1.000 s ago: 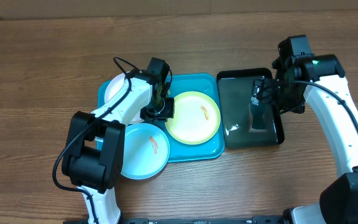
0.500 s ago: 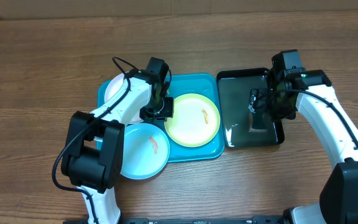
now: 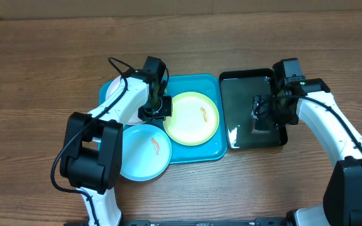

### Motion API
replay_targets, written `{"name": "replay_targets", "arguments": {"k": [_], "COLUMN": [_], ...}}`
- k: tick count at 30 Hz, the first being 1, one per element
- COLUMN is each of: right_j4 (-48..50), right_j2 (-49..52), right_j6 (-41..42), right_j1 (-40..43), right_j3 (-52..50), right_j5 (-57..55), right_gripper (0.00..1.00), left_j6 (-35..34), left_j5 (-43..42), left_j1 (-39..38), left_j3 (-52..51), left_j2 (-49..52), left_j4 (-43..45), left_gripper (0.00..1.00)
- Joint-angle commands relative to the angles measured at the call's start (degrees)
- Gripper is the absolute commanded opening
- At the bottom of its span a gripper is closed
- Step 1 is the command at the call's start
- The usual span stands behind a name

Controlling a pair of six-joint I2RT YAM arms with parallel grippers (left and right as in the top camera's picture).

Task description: Clean dirty plates on tray and stack at the side

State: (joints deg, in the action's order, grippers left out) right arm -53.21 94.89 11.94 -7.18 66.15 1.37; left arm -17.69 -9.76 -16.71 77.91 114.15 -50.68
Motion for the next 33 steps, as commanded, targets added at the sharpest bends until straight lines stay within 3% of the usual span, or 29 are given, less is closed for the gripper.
{"name": "replay_targets", "arguments": {"k": [1, 7, 12, 14, 29, 33], "right_j4": [0.7, 0.2, 1.0, 2.3, 15.5, 17.2], "right_j2": [0.3, 0.3, 0.3, 0.4, 0.5, 0.5], "right_j6": [0.0, 0.0, -0.3, -0.3, -1.8, -2.0], "right_j1": [-0.3, -0.3, -0.3, -0.3, -0.3, -0.3], "right_j3": [-0.7, -0.7, -1.2, -2.2, -10.7, -11.0], "right_j5": [-1.3, -1.3, -1.3, -1.3, -1.3, -1.3], "right_gripper": [0.86, 0.87, 0.67, 0.63, 0.63, 0.5], "left_j6": [-0.8, -0.8, -0.8, -0.8, -0.8, -0.8], "left_j5": [1.2, 1.2, 1.2, 1.2, 1.2, 1.2], "left_j1": [0.6, 0.5, 0.5, 0.5, 0.5, 0.5], "left_j3": [-0.5, -0.6, -0.6, -0.6, -0.6, -0.6], "left_j2": [0.9, 0.9, 0.9, 0.9, 0.9, 0.9], "left_j4": [0.3, 0.6, 1.0, 1.0, 1.1, 1.1], "left_gripper": [0.04, 0.04, 0.04, 0.04, 0.04, 0.04]}}
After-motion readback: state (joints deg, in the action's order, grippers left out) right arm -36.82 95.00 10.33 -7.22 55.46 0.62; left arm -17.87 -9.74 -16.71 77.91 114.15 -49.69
